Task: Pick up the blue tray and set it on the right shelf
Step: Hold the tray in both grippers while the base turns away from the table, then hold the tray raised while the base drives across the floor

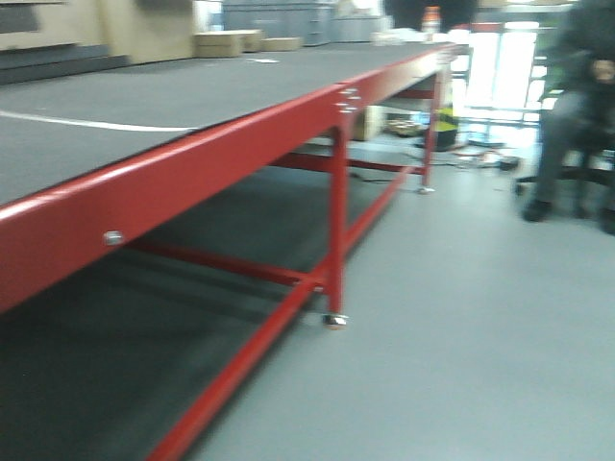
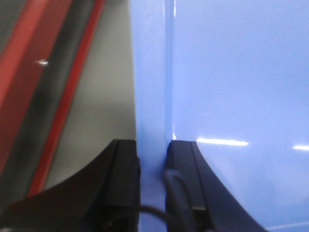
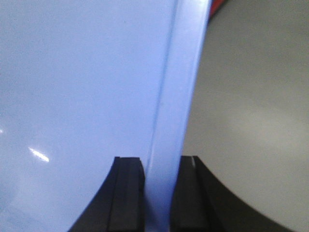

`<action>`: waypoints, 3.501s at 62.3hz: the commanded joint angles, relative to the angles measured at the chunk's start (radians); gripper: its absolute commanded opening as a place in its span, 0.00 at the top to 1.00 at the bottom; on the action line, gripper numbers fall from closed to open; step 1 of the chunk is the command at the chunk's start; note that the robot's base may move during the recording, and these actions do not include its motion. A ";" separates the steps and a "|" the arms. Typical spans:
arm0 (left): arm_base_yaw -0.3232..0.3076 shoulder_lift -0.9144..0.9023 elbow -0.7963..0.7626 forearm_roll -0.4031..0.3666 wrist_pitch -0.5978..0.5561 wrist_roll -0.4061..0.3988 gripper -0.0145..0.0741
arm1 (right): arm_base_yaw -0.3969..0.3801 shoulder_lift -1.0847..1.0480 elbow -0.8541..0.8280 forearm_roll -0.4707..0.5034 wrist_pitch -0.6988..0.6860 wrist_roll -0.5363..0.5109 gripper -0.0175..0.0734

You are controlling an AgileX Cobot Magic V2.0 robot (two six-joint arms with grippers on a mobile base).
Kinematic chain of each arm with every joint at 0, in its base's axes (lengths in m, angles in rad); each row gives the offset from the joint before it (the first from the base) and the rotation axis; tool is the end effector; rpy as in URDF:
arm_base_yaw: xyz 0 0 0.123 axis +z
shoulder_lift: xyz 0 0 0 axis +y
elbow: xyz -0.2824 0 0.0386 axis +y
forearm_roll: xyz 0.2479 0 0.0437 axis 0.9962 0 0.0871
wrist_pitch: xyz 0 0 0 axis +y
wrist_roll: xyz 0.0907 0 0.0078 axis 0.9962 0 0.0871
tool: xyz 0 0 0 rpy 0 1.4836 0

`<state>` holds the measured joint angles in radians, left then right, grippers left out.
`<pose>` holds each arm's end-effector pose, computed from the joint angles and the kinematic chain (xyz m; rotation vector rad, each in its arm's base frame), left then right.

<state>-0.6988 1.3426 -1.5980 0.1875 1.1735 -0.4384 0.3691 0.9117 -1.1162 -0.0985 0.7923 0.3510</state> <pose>0.2117 -0.1574 0.4458 0.3182 2.3790 -0.2973 0.1619 0.0558 0.4195 -0.0476 2.0834 0.3267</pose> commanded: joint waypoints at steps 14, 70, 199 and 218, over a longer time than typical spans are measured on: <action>-0.006 -0.035 -0.030 0.054 -0.028 0.027 0.89 | 0.001 -0.014 -0.034 -0.048 -0.086 -0.028 0.74; -0.006 -0.035 -0.030 0.054 -0.050 0.027 0.89 | 0.001 -0.014 -0.034 -0.048 -0.086 -0.028 0.74; -0.006 -0.031 -0.030 -0.028 -0.082 0.027 0.89 | 0.001 0.172 -0.034 -0.048 -0.088 -0.028 0.74; -0.006 -0.031 -0.030 -0.028 -0.097 0.027 0.89 | 0.001 0.288 -0.034 -0.048 -0.088 -0.028 0.74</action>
<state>-0.6970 1.3414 -1.5980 0.1739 1.1690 -0.4275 0.3669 1.1918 -1.1162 -0.1158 0.7700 0.3680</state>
